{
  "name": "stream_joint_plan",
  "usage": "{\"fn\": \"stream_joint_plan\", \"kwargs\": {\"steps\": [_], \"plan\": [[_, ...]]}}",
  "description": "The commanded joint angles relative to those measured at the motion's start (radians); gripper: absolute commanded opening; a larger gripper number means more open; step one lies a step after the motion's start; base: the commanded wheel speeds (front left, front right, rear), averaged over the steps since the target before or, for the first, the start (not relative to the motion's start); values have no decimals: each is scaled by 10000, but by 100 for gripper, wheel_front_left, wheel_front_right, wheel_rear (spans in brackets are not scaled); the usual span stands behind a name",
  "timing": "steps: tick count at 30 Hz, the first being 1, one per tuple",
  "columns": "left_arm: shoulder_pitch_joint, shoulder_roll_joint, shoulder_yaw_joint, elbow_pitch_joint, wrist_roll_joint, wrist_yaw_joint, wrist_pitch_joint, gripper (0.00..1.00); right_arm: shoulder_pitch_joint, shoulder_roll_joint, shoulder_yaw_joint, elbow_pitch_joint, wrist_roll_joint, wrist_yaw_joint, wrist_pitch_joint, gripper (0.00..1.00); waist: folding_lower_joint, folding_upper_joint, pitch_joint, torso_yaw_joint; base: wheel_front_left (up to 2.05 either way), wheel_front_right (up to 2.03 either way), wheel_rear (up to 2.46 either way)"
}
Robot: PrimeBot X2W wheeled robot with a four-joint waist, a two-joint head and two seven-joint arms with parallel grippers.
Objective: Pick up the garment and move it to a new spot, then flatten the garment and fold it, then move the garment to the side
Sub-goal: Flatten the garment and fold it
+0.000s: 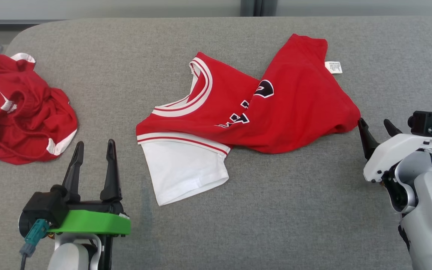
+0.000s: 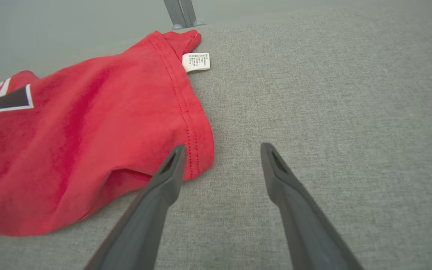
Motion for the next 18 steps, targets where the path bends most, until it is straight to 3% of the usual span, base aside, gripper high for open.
{"fn": "stream_joint_plan", "kwargs": {"steps": [1,9,10,11,12,13,18], "plan": [[-149,69,-38,-29,-1,-18,-1,100,-31,71,-18,-6,-58,0,159,100,0,0,157,85,0,0,0],[-405,44,-155,-71,-67,-19,-1,100,-790,142,142,704,-122,0,913,100,0,0,553,460,0,0,0],[-411,40,-155,-66,-68,-19,-1,100,-884,133,163,817,-125,0,980,89,0,0,585,495,0,0,0],[-416,36,-139,-57,-76,-19,-1,100,-997,108,232,942,-161,0,1046,31,0,0,605,527,0,0,0],[-421,34,-136,-49,-85,-19,-1,100,-1079,70,290,1035,-205,0,1094,4,0,0,618,555,0,0,0],[-425,30,-135,-39,-93,-19,-1,100,-1127,50,356,1143,-253,0,1118,0,0,0,621,581,0,0,0],[-333,17,-32,24,-51,-19,-1,100,-1119,-37,280,992,-581,-3,622,0,0,0,431,571,0,0,0]]}}
